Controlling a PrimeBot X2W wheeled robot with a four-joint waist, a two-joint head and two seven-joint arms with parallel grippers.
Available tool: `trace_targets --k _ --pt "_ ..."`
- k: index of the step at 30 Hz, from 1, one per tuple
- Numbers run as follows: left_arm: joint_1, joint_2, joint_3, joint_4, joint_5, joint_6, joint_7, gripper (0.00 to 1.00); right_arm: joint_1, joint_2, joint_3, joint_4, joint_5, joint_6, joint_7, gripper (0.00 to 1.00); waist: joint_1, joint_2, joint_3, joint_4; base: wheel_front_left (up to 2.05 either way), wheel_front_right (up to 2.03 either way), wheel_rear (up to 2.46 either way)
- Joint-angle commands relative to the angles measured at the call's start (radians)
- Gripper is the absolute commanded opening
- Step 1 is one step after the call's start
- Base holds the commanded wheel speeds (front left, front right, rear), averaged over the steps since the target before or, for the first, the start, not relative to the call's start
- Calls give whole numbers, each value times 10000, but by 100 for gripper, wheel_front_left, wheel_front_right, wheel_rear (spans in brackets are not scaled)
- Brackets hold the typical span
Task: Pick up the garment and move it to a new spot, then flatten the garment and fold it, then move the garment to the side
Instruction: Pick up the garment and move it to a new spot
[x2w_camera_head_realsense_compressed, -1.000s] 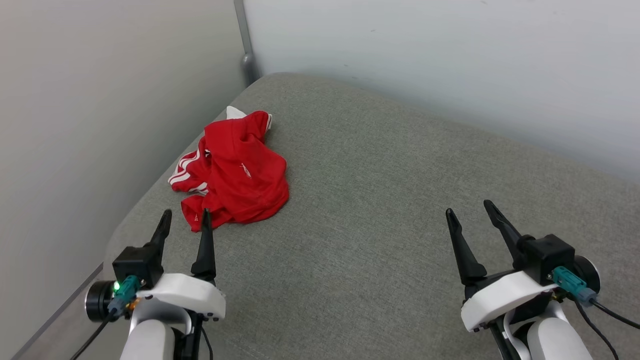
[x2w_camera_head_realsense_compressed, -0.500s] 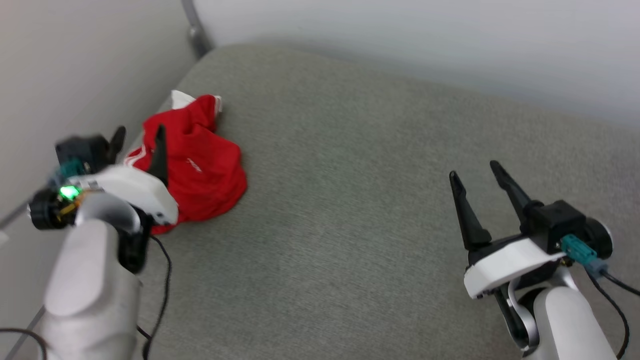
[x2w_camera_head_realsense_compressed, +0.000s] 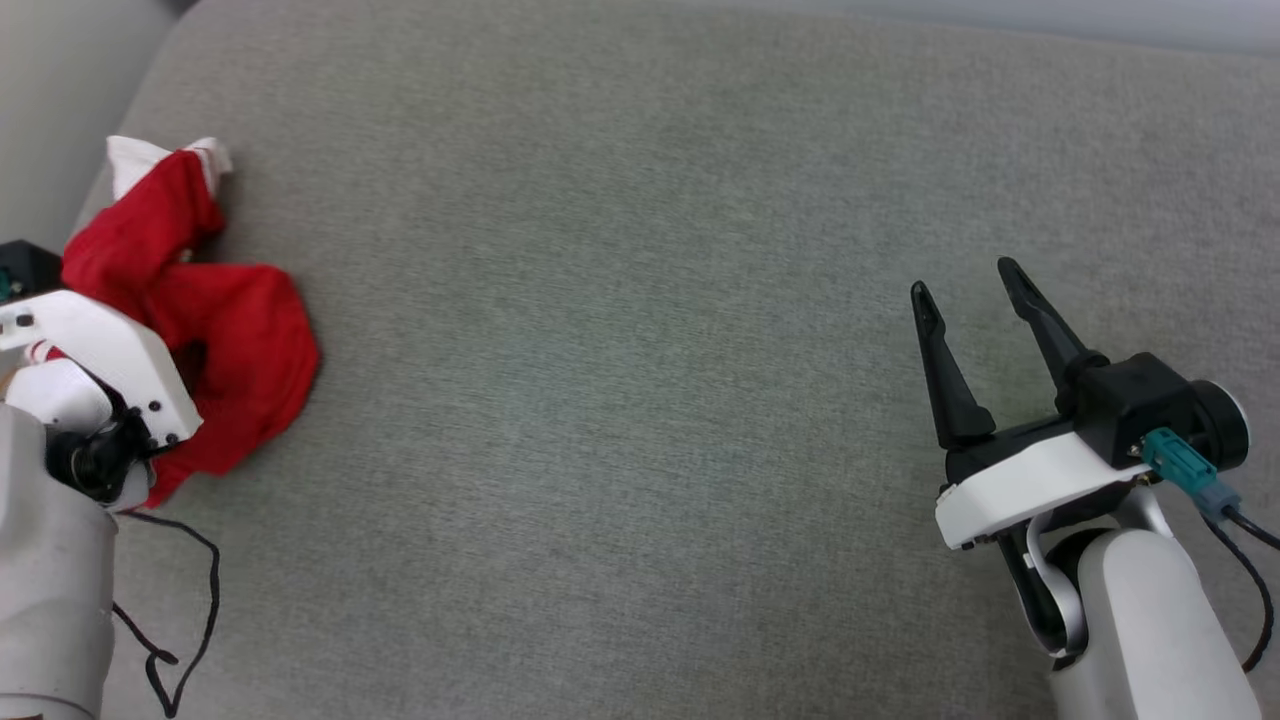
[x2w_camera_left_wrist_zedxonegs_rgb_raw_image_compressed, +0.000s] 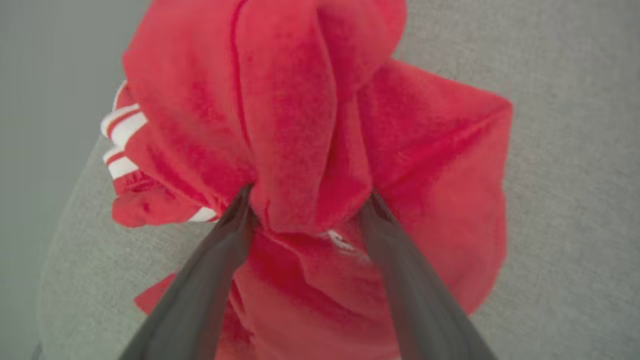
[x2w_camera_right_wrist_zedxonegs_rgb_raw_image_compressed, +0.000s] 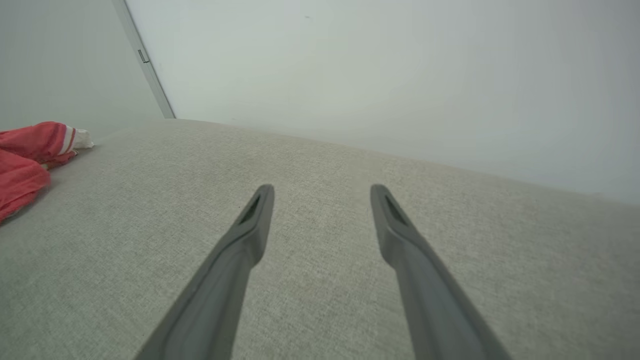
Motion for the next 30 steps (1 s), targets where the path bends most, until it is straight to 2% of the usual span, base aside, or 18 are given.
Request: trace_targets --k 1,4,5,6,7,8,15,25,30 --pt "-95 7 -69 309 -258 16 419 100 -184 -6 -37 42 25 -3 -72 100 -2 0 312 -278 0 0 0" --pt "-16 16 -129 955 -617 12 1275 100 -215 -4 -44 97 46 -3 -99 100 -2 0 371 -298 0 0 0" --pt "57 -61 -149 1196 -692 12 1600 94 -231 -4 -34 125 50 -3 -104 100 -2 0 370 -302 0 0 0" --pt "92 -93 -146 1364 -768 12 1779 60 -247 -6 -20 164 63 -3 -110 100 -2 0 346 -301 0 0 0" --pt "56 -43 -133 1426 -766 55 1695 35 -274 -6 -2 185 104 -3 -120 100 -2 0 331 -301 0 0 0" --pt "8 -3 -159 1437 -703 112 1495 0 -279 -6 18 222 142 -3 -137 100 -2 0 299 -297 0 0 0" --pt "-306 101 -222 1463 -505 306 330 0 -137 -6 18 372 288 -3 -212 100 -2 0 -40 -207 0 0 0" --pt "-1112 454 -681 747 378 505 -3072 0 418 -6 -97 753 617 -3 -425 100 -2 0 -1472 -42 0 0 0" --pt "-1435 257 -928 458 687 486 -4707 0 813 -6 -136 822 890 -3 -424 100 -2 0 -2318 -97 0 0 0"
